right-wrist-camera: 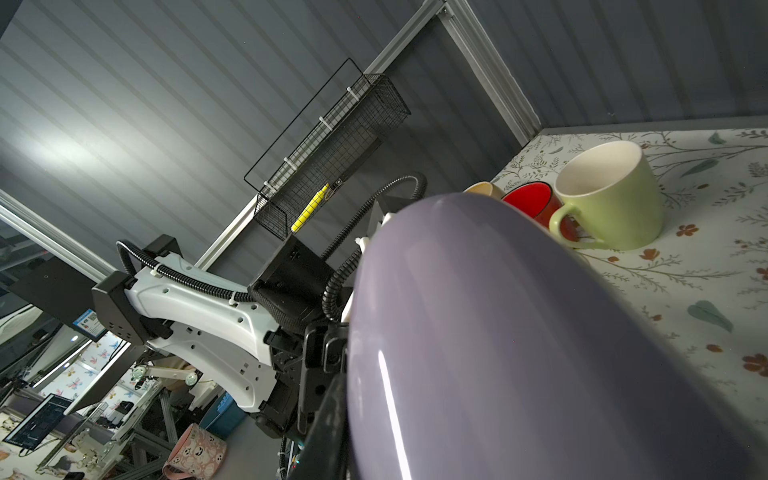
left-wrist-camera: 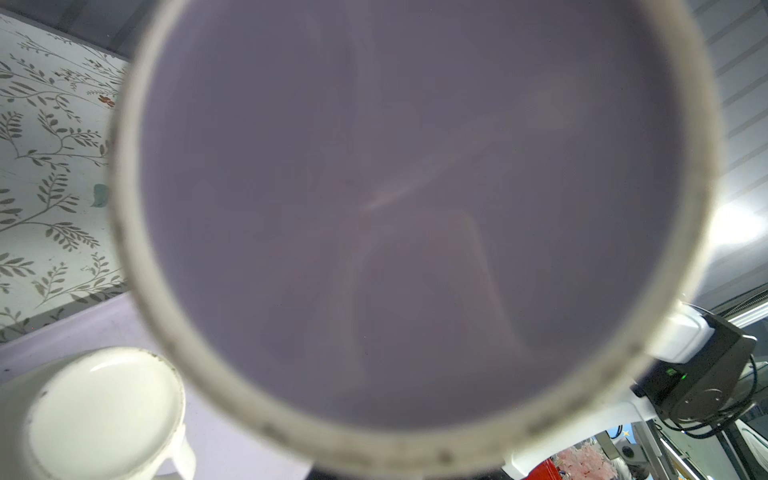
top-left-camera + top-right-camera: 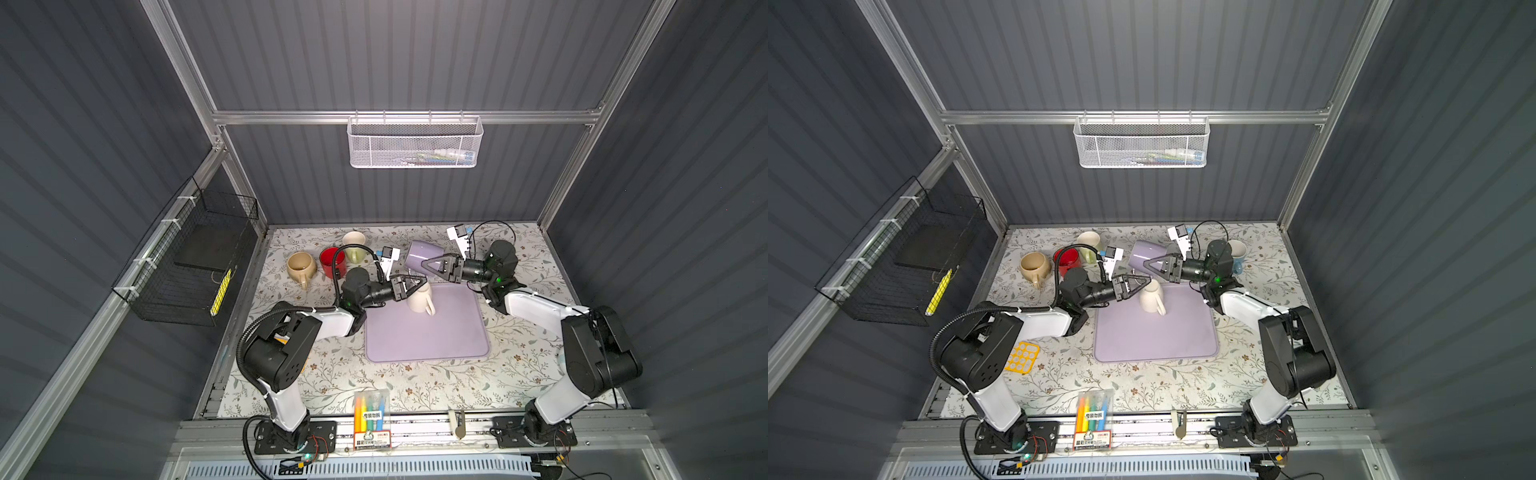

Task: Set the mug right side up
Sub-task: 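Close the right gripper on the lilac mug's body while the left gripper holds it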

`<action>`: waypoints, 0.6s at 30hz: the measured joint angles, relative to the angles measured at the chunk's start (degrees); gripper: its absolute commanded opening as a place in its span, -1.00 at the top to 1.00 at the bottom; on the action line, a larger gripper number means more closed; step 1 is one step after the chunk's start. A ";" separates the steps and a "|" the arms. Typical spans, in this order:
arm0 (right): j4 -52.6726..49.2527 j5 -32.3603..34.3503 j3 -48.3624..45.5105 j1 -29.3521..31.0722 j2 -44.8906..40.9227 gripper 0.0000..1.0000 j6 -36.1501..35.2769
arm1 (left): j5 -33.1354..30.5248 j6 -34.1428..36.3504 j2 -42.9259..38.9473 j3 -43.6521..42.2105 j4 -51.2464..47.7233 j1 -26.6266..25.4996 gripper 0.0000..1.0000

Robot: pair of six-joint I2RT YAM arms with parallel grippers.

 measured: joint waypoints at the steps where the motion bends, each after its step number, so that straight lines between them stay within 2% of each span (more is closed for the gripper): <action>1: -0.22 0.15 0.00 0.02 0.15 1.00 0.46 | -0.31 0.28 0.22 0.00 0.02 0.00 0.33; 5: -1.11 0.48 0.04 0.33 0.68 1.00 1.70 | -1.49 1.18 0.48 0.00 -0.35 -0.46 0.07; 13: -2.23 1.18 0.04 0.46 0.76 1.00 1.92 | -2.93 2.56 0.46 0.00 -1.33 -0.48 -0.17; 18: -5.27 1.88 0.04 0.37 0.74 1.00 0.59 | -3.93 4.72 -0.17 -0.04 -4.83 -0.48 -0.26</action>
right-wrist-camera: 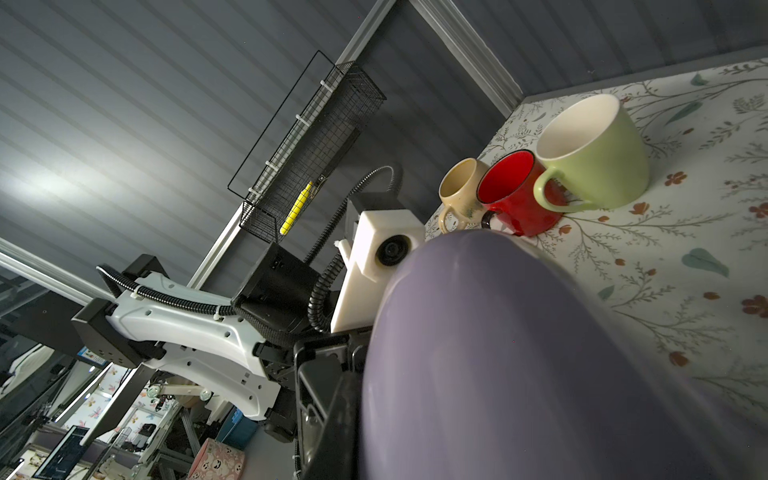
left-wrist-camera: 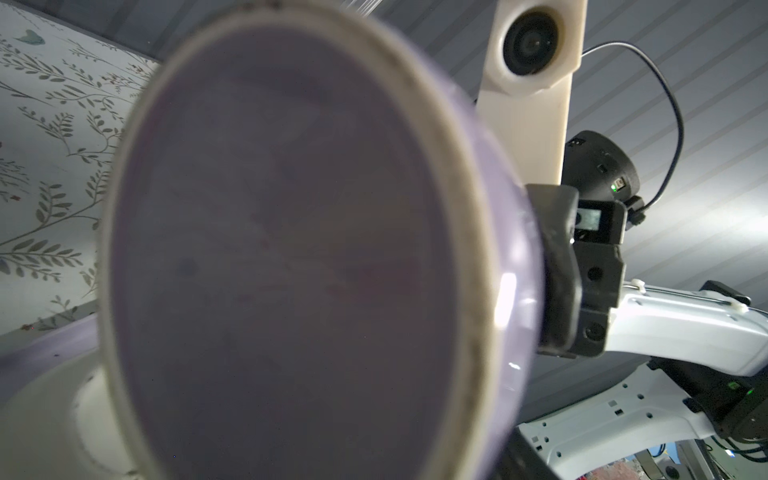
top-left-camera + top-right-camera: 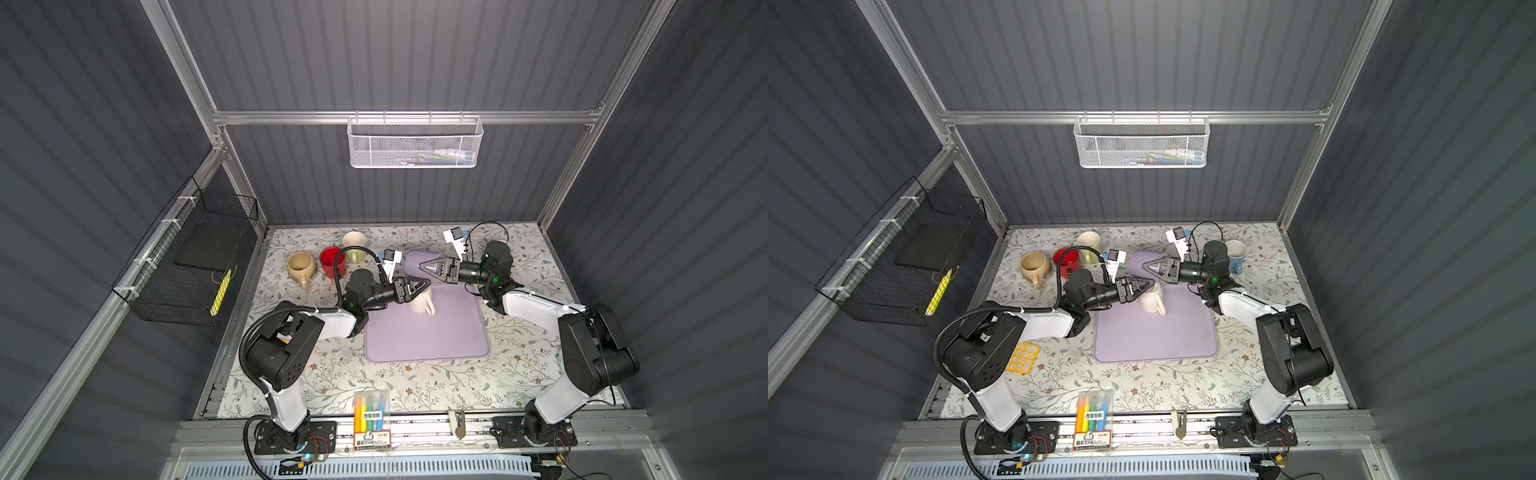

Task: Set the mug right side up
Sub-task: 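Close the right gripper on the lilac mug's body while the left gripper holds it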

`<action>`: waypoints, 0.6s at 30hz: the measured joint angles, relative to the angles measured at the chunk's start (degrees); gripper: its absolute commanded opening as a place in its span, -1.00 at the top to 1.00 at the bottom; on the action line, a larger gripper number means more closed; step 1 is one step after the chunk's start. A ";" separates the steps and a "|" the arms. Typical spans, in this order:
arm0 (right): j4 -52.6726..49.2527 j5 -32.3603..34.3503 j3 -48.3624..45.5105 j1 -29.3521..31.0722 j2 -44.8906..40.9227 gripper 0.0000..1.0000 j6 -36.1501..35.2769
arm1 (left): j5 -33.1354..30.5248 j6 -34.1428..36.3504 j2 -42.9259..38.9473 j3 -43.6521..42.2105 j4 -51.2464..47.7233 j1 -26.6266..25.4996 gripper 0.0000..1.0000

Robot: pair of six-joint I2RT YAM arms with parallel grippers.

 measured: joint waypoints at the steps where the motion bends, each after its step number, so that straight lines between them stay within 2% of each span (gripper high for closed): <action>1: -0.85 0.22 0.00 -0.15 -0.09 1.00 -0.39 | -0.42 0.55 -0.48 -0.11 -1.11 0.00 -0.27; 8: -7.63 1.49 0.00 -1.38 -1.51 1.00 -4.42 | -2.27 5.62 -5.22 -0.85 -9.42 0.57 -0.30; 18: -14.53 2.82 -0.02 -2.43 -2.01 1.00 -7.87 | -3.89 10.69 -7.85 -0.85 -15.23 1.77 -0.41</action>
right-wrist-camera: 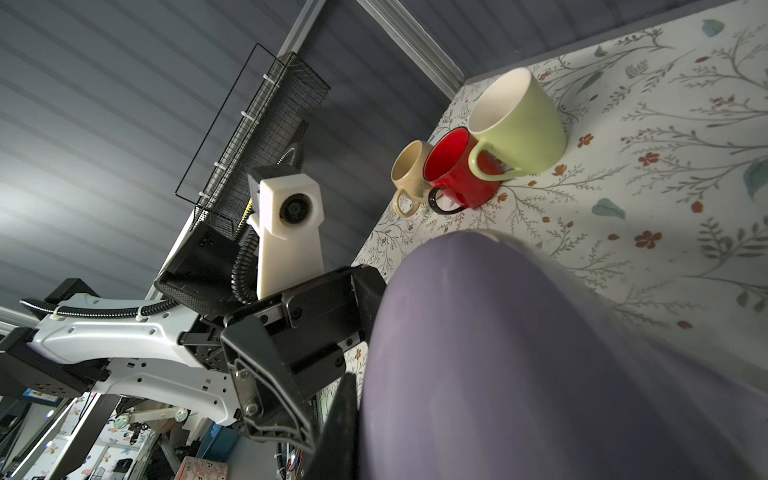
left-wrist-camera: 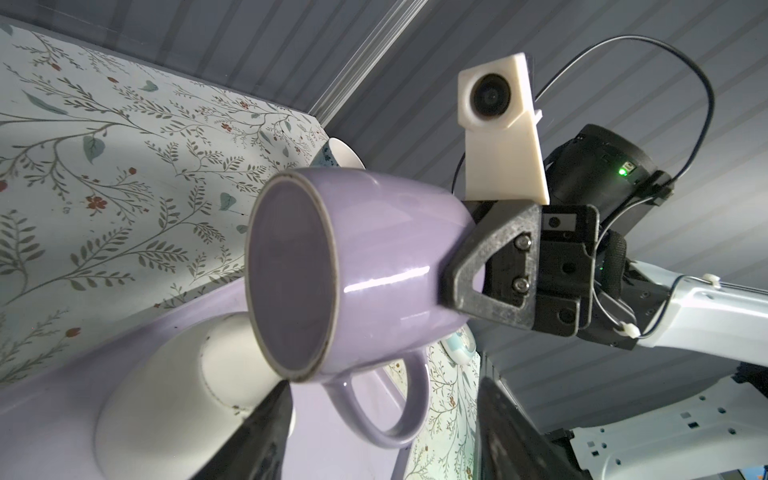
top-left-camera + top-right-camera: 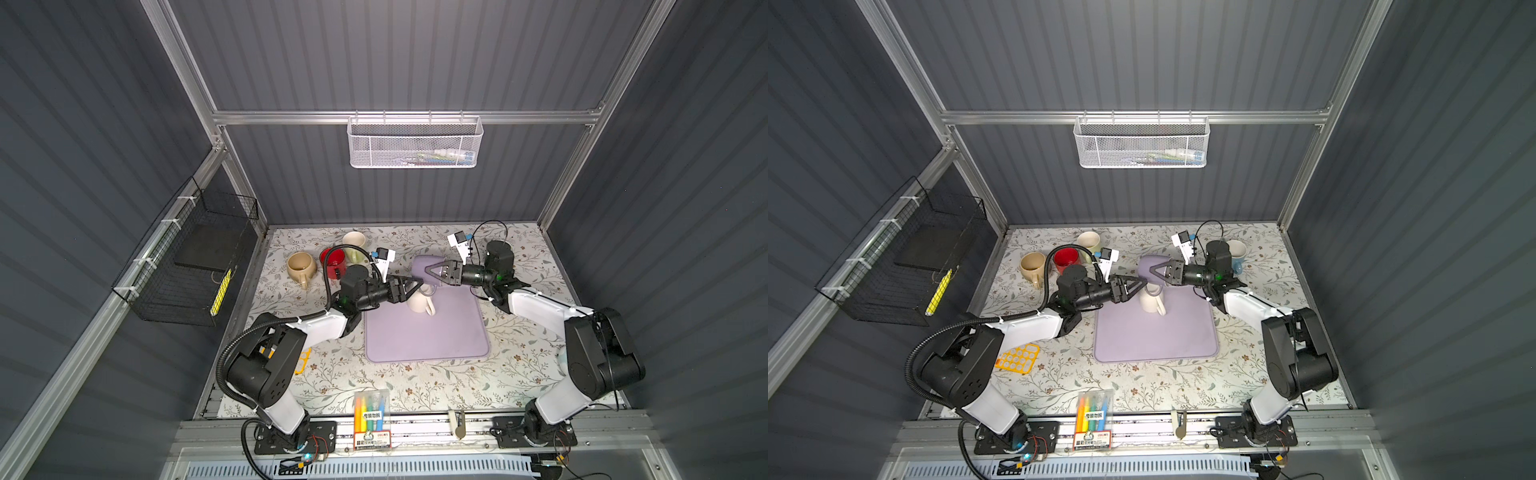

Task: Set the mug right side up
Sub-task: 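Close the right gripper on the lilac mug's body while the left gripper holds it, then carry the lilac mug with the right gripper beside the blue mug while the left withdraws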

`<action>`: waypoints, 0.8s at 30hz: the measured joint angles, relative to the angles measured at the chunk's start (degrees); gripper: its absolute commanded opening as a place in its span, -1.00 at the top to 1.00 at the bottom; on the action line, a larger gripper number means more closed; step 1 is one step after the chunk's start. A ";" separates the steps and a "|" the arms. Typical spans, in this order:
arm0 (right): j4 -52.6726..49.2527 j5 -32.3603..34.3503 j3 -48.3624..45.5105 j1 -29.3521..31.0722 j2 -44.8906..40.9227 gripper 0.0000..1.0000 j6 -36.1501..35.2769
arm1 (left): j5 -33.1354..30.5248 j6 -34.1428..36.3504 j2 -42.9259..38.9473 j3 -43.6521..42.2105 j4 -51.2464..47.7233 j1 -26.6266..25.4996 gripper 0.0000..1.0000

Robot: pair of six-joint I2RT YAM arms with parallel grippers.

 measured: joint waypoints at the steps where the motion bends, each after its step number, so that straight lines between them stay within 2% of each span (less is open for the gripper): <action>1: -0.98 0.04 0.00 -0.04 -0.15 1.00 -0.44 | -0.20 0.63 -0.44 0.00 -0.94 0.13 -0.41; 9: -10.25 2.03 0.00 -1.51 -3.21 1.00 -5.84 | -5.25 10.32 -8.24 0.87 -15.37 0.39 -0.42; 16: -29.99 8.72 5.97 -2.73 -3.78 1.00 -16.87 | -13.55 20.15 -14.80 4.02 -29.77 0.57 -0.41; 24: -48.81 19.02 12.74 -4.94 -3.78 1.00 -26.95 | -23.58 26.53 -19.15 4.37 -39.56 0.57 -0.40</action>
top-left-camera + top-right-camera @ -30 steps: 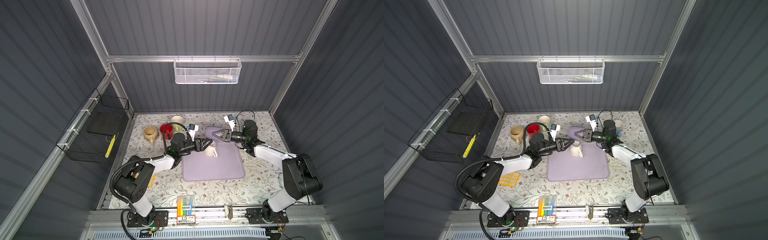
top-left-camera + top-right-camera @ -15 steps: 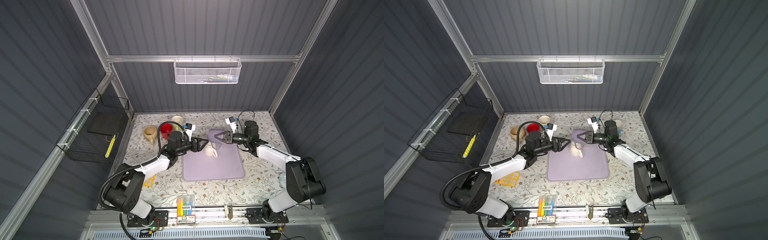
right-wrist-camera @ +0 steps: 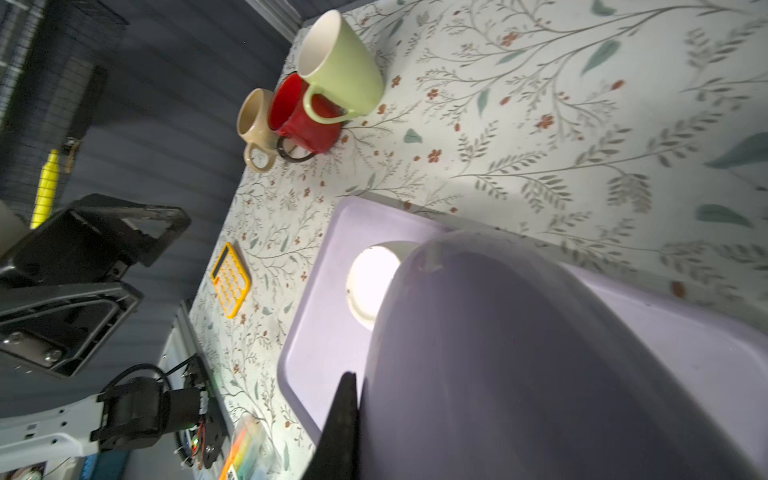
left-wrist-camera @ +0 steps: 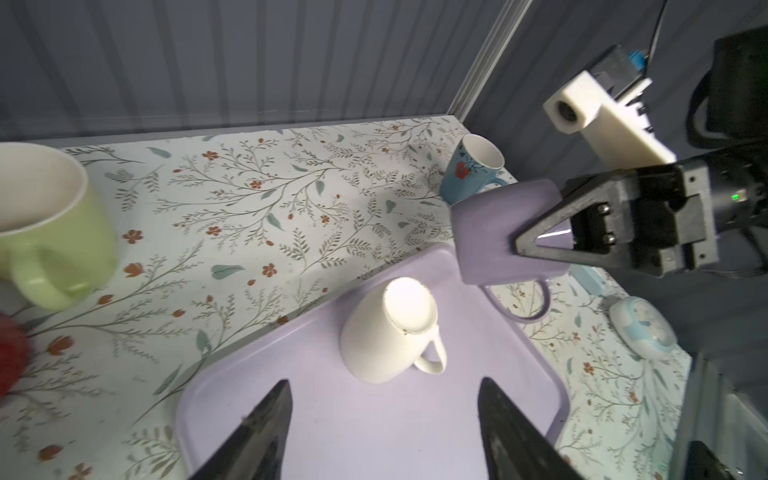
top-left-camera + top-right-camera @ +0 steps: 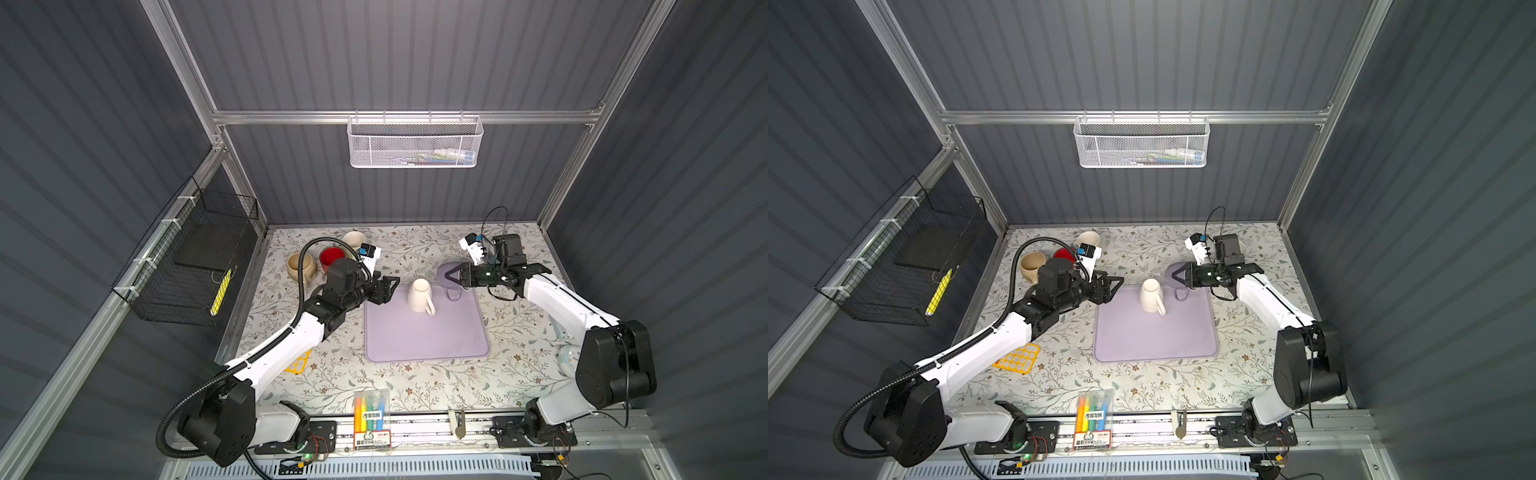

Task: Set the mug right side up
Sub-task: 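Carry the lilac mug with the right gripper beside the blue mug while the left withdraws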

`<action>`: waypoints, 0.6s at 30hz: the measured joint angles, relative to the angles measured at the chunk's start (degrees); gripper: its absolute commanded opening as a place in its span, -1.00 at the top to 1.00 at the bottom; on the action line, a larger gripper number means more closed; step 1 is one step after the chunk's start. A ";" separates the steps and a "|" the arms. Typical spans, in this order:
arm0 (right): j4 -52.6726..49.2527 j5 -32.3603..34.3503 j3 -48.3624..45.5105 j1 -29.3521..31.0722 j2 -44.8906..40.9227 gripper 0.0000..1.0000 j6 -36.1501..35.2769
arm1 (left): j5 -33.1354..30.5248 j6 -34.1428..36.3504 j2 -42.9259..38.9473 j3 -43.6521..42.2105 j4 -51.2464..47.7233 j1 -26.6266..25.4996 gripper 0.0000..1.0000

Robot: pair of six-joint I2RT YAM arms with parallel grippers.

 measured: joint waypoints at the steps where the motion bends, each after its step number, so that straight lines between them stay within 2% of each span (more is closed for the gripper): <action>1: -2.29 1.53 1.01 -0.28 0.07 1.00 -1.14 | -0.96 0.63 -0.28 0.00 -0.72 0.00 -0.40; 10: -16.17 13.92 6.99 -0.57 4.00 1.00 -7.80 | -6.71 4.07 -3.45 -0.42 -5.49 0.00 -0.39; 18: -23.08 25.24 7.26 -1.92 5.84 1.00 -9.68 | -8.00 6.05 -3.54 -1.14 -6.69 0.11 -0.38</action>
